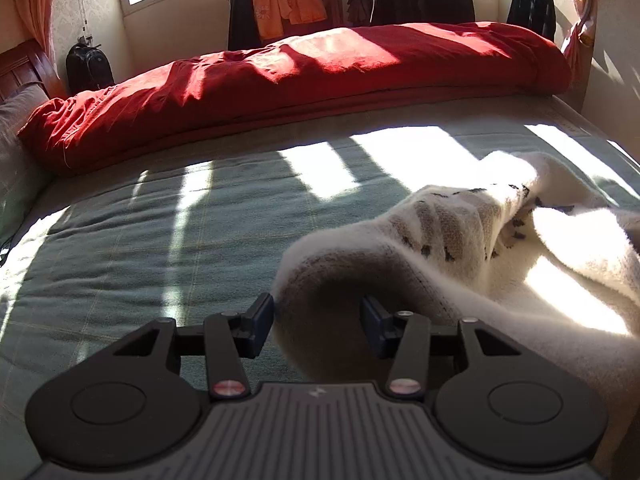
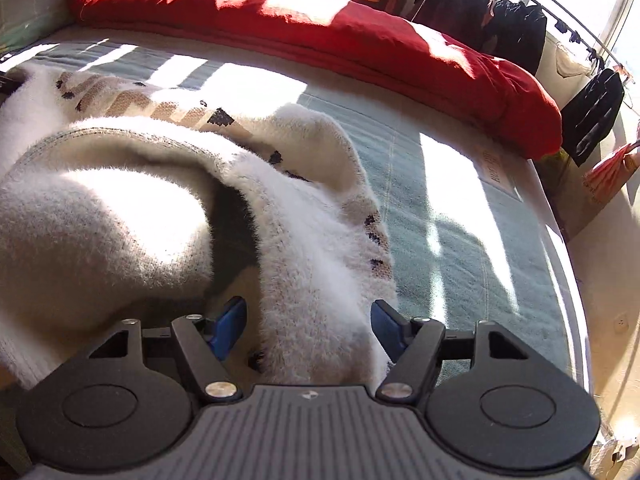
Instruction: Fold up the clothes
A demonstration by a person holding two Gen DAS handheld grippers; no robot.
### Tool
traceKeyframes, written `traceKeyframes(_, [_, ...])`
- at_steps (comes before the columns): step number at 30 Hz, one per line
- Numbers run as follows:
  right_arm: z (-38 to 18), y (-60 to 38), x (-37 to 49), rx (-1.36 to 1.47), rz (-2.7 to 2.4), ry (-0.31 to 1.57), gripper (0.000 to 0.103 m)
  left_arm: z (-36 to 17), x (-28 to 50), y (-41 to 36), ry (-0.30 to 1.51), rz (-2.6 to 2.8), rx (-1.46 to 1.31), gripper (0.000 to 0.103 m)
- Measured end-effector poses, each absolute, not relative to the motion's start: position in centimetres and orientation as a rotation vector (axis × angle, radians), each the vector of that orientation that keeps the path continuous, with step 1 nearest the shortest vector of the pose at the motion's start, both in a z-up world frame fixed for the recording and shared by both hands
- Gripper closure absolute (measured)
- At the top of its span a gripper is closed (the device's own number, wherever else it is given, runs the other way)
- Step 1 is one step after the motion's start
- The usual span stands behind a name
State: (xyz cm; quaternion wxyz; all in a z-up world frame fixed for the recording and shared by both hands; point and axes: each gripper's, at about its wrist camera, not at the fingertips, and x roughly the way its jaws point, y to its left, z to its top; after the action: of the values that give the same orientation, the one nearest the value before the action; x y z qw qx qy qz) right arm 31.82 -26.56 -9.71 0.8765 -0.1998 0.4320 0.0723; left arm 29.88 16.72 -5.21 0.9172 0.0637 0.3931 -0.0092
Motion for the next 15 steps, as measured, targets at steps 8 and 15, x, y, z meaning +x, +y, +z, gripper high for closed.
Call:
traceKeyframes(8, [-8.8, -30.7, 34.7, -0.491, 0.044, 0.892, 0.079, -4.9, 25.9, 13.5, 0.842, -0.182, 0.13, 0.044])
traceKeyframes(15, [-6.5, -35.8, 38.1, -0.517, -0.092, 0.857, 0.08, -4.4, 24.2, 11.2, 0.847, -0.281, 0.108, 0.041])
